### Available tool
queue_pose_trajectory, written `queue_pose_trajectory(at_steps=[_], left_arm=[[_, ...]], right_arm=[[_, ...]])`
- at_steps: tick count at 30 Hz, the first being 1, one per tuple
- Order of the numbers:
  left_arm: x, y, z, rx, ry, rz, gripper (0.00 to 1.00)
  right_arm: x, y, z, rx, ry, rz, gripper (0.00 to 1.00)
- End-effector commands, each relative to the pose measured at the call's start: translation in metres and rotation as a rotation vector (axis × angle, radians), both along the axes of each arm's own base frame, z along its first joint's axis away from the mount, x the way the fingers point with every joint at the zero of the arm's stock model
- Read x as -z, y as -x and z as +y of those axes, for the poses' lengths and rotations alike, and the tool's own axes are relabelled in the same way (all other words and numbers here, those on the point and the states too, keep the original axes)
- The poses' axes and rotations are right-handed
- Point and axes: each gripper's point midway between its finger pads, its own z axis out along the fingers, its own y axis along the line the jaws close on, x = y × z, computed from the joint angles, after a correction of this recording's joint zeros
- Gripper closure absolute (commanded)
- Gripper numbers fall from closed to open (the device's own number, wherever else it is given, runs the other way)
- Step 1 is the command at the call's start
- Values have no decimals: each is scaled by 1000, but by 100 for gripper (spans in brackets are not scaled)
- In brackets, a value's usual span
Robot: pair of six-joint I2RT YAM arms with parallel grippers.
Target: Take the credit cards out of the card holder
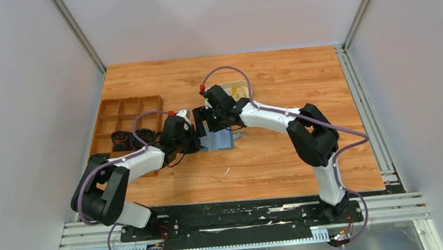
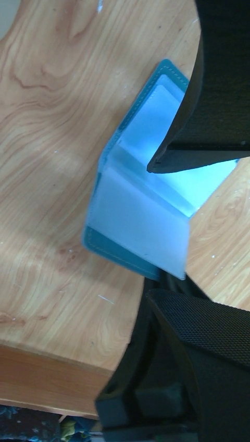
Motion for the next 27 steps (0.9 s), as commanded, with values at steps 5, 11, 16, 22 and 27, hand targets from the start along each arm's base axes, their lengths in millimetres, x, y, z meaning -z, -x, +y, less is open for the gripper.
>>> queue_pose_trajectory(at_steps=[5, 11, 16, 22, 27], left_arm=[[16, 24, 14, 4, -67, 76, 100], [20, 24, 14, 7, -69, 86, 100], [26, 26, 12, 15, -67, 105, 100], [24, 26, 13, 13, -68, 98, 100], [22, 25, 14, 10, -70, 93, 100]], right_arm=[[11, 0, 16, 8, 33, -14, 15], [21, 3, 1, 19, 87, -21, 15], [6, 8, 0, 15, 2, -75, 15], [-7, 6, 6, 5, -71, -127, 15], [12, 4, 15, -2, -56, -80, 15]])
